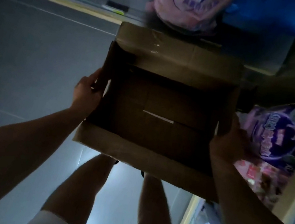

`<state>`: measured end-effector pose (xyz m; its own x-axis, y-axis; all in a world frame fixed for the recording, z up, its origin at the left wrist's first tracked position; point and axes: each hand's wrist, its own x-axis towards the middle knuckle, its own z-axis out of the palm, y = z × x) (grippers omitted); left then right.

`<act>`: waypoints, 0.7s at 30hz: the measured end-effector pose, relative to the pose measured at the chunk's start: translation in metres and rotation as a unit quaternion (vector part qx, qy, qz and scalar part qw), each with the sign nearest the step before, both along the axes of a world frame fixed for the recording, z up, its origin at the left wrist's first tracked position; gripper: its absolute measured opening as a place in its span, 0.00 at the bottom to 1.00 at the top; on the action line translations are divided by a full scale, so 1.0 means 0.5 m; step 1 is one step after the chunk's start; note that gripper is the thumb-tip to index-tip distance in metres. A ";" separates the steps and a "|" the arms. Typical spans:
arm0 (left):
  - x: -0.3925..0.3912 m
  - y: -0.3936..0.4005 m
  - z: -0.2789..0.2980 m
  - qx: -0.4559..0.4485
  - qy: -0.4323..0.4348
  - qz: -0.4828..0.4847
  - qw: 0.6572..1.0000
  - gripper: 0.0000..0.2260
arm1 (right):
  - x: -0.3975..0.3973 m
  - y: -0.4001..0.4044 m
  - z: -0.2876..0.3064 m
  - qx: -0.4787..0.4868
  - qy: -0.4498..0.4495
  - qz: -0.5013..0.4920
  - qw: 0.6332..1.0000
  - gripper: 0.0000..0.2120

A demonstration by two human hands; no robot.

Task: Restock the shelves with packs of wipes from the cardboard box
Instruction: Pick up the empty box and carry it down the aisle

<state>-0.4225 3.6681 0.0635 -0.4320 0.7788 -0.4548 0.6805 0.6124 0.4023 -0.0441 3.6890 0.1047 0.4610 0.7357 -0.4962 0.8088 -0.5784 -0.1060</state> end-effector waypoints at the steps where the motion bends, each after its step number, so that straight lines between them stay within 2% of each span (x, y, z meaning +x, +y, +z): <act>1: 0.003 0.008 -0.037 0.006 0.000 -0.011 1.000 0.23 | 0.007 0.006 -0.035 0.008 -0.004 -0.005 1.000 0.30; 9: 0.033 0.099 -0.244 0.056 -0.001 -0.010 0.998 0.25 | 0.036 0.077 -0.274 0.108 0.026 -0.035 0.993 0.28; 15: 0.068 0.076 -0.270 0.077 -0.003 0.020 0.997 0.26 | 0.055 0.077 -0.349 0.135 0.022 -0.030 0.990 0.34; 17: 0.073 0.083 -0.264 0.046 -0.002 0.030 0.998 0.28 | 0.055 0.069 -0.349 0.113 0.032 -0.009 0.993 0.35; 20: 0.079 0.087 -0.225 -0.033 -0.026 0.021 0.999 0.33 | 0.047 0.045 -0.321 0.008 0.050 0.014 0.999 0.42; 21: 0.083 0.085 -0.194 -0.058 -0.031 0.006 0.998 0.32 | 0.045 0.036 -0.302 -0.030 0.045 0.023 0.998 0.44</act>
<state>-0.3809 3.7106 -0.0334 -0.4084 0.7148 -0.5677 0.6488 0.6648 0.3703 -0.0218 3.7071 -0.0464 0.3781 0.7230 -0.5782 0.8237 -0.5479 -0.1464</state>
